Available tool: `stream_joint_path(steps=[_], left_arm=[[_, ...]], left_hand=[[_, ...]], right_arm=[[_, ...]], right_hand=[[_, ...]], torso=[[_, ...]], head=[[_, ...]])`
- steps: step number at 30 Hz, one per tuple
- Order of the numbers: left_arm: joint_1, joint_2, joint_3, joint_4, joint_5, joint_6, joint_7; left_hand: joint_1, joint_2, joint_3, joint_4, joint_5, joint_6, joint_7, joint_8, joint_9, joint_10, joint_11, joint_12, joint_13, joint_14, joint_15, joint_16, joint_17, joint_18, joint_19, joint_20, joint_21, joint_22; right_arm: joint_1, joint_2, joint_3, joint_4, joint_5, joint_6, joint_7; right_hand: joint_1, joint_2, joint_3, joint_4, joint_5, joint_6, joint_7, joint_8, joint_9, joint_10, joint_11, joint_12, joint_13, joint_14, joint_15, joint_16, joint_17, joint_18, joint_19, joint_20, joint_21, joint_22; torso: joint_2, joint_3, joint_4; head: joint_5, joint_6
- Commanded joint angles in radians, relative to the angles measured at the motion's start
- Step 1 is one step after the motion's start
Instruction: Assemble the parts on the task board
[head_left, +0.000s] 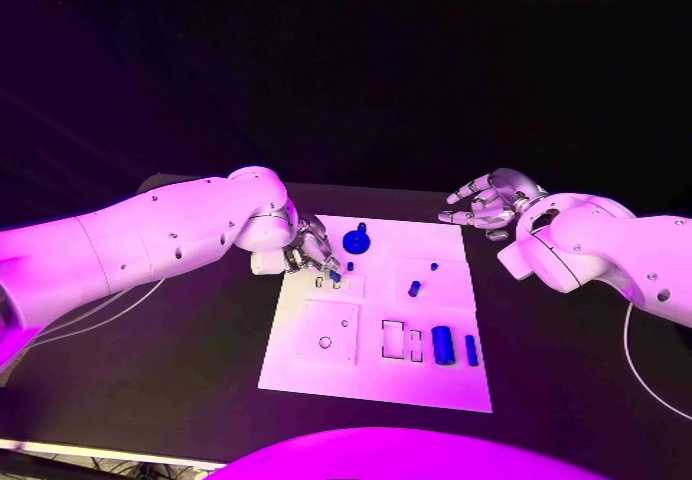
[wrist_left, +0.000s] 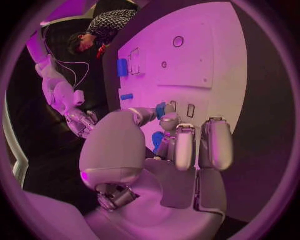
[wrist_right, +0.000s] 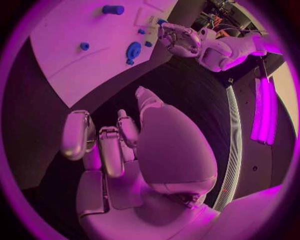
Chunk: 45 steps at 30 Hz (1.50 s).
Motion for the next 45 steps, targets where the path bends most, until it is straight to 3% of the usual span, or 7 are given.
stream_joint_path(steps=[1, 9, 18, 29, 45], left_arm=[[0.000, -0.001, -0.001, 0.015, -0.044, -0.051, 0.021], [-0.004, 0.001, -0.005, 0.042, -0.189, -0.100, 0.032], [-0.023, 0.008, -0.007, 0.061, -0.308, -0.147, 0.042], [-0.042, 0.013, -0.007, 0.065, -0.331, -0.160, 0.051], [-0.049, 0.002, -0.008, 0.075, -0.320, -0.106, 0.046]], left_hand=[[-0.017, -0.004, 0.196, -0.195, 0.007, 0.008, -0.009, 0.004, 0.006, 0.015, -0.002, 0.010, 0.011, 0.075, -0.009, -0.007, 0.154, -0.009, 0.000, -0.003, 0.002, 0.000], [-0.033, -0.012, 0.212, -0.211, 0.024, 0.017, -0.012, 0.006, 0.012, 0.030, -0.005, 0.021, 0.030, 0.075, -0.011, -0.008, 0.151, -0.009, 0.001, -0.005, 0.002, 0.001], [-0.041, -0.019, 0.226, -0.226, 0.039, 0.025, -0.015, 0.007, 0.016, 0.038, -0.007, 0.025, 0.036, 0.074, -0.014, -0.010, 0.147, -0.009, 0.002, -0.007, 0.002, 0.002], [-0.046, -0.023, 0.231, -0.234, 0.050, 0.031, -0.016, 0.006, 0.018, 0.043, -0.009, 0.027, 0.039, 0.074, -0.015, -0.010, 0.147, -0.010, 0.003, -0.008, 0.003, 0.004], [-0.059, -0.027, 0.237, -0.241, 0.069, 0.040, -0.019, 0.005, 0.019, 0.056, -0.011, 0.032, 0.050, 0.074, -0.016, -0.011, 0.146, -0.011, 0.004, -0.009, 0.004, 0.007]], right_arm=[[-0.001, -0.001, 0.000, -0.001, -0.003, 0.017, 0.003], [-0.003, -0.001, 0.000, 0.000, -0.003, 0.017, 0.004], [-0.004, -0.002, -0.001, 0.001, -0.003, 0.018, 0.005], [-0.005, -0.001, -0.001, 0.000, -0.003, 0.021, 0.006], [-0.005, -0.002, -0.001, -0.002, -0.016, 0.025, 0.004]], right_hand=[[0.003, 0.003, 0.007, 0.001, 0.000, 0.005, -0.002, 0.007, 0.001, 0.001, -0.001, 0.004, 0.001, 0.073, -0.005, -0.004, 0.115, 0.012, -0.004, -0.001, -0.003, 0.000], [0.003, 0.003, 0.007, 0.001, 0.000, 0.005, -0.002, 0.007, 0.001, 0.001, -0.001, 0.004, 0.001, 0.073, -0.005, -0.004, 0.115, 0.012, -0.004, -0.001, -0.003, 0.000], [0.002, 0.003, 0.010, 0.001, 0.000, 0.006, -0.002, 0.009, 0.001, 0.000, -0.001, 0.003, 0.000, 0.072, -0.006, -0.005, 0.113, 0.012, -0.005, -0.002, -0.005, -0.001], [0.009, 0.002, 0.016, -0.003, 0.000, 0.005, -0.003, 0.011, 0.001, 0.000, -0.002, 0.004, 0.000, 0.073, -0.006, -0.005, 0.113, 0.012, -0.005, -0.002, -0.006, -0.001], [0.010, 0.002, 0.018, -0.003, 0.000, 0.005, -0.003, 0.011, 0.001, -0.001, -0.002, 0.003, -0.001, 0.073, -0.006, -0.005, 0.113, 0.012, -0.005, -0.002, -0.006, -0.001]], torso=[[0.000, -0.0004, 0.0002], [0.001, -0.0012, 0.0009], [0.001, -0.0011, 0.0005], [0.002, -0.0008, -0.0002], [0.001, -0.0005, -0.0005]], head=[[0.001, -0.001], [0.003, -0.003], [0.003, -0.006], [0.003, -0.010], [0.004, -0.014]])
